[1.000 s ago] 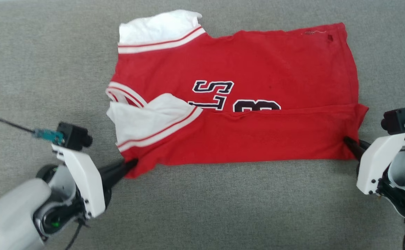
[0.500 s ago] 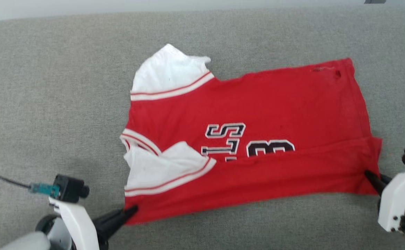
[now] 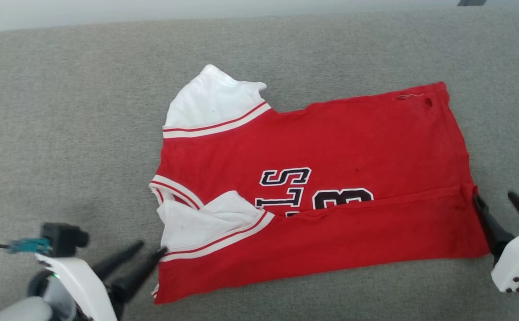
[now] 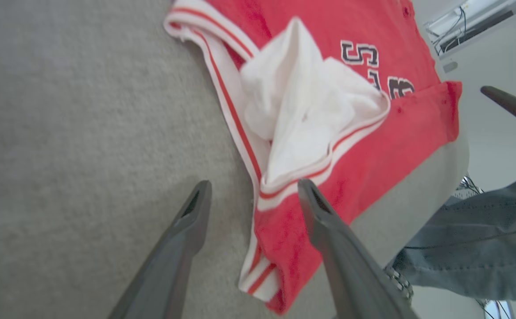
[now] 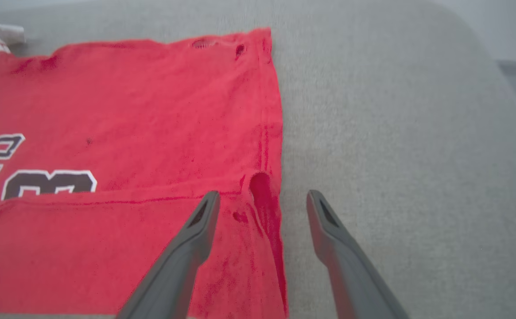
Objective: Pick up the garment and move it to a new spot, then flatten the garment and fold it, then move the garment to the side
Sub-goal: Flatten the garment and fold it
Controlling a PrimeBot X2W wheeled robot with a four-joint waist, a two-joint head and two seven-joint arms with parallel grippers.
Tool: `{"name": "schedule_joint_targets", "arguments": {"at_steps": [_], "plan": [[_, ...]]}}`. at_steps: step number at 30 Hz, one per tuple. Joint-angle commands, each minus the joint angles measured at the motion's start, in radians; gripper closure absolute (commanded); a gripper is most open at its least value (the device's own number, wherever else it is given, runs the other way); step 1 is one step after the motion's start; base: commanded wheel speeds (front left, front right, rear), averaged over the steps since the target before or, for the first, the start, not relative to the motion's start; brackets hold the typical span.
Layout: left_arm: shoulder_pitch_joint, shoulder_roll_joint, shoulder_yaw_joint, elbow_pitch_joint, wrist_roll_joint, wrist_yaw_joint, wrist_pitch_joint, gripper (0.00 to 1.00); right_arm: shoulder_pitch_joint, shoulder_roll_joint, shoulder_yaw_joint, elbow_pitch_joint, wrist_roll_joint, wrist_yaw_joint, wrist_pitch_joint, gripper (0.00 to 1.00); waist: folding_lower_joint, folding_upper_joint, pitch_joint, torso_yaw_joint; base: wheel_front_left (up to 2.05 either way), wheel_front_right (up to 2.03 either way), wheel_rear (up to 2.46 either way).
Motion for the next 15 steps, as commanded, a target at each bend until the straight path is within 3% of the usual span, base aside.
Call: {"name": "schedule_joint_targets", "arguments": {"at_steps": [1, 9, 12, 15], "plan": [[-0.008, 0.013, 0.023, 0.003, 0.002, 0.009, -0.031, 0.0, -0.001, 0.014, 0.0, -0.027, -0.018, 0.0, -0.05, 0.0, 0.0, 0.0, 0.004, -0.01, 0.0, 0.0, 0.0], [-0.094, 0.056, 0.137, 0.047, 0.052, 0.063, -0.115, 0.0, -0.048, 0.134, 0.068, -0.076, -0.141, 0.0, -0.372, 0.0, 0.0, 0.0, 0.032, -0.09, 0.0, 0.0, 0.0], [-0.167, 0.066, 0.177, 0.081, 0.072, 0.062, -0.118, 0.0, -0.074, 0.181, 0.097, -0.066, -0.165, 0.0, -0.456, 0.0, 0.0, 0.0, 0.048, -0.132, 0.0, 0.0, 0.0], [-0.289, 0.049, 0.195, 0.14, 0.096, 0.039, -0.046, 0.0, -0.1, 0.224, 0.129, -0.039, -0.174, 0.0, -0.518, 0.0, 0.0, 0.0, 0.072, -0.197, 0.0, 0.0, 0.0]]}}
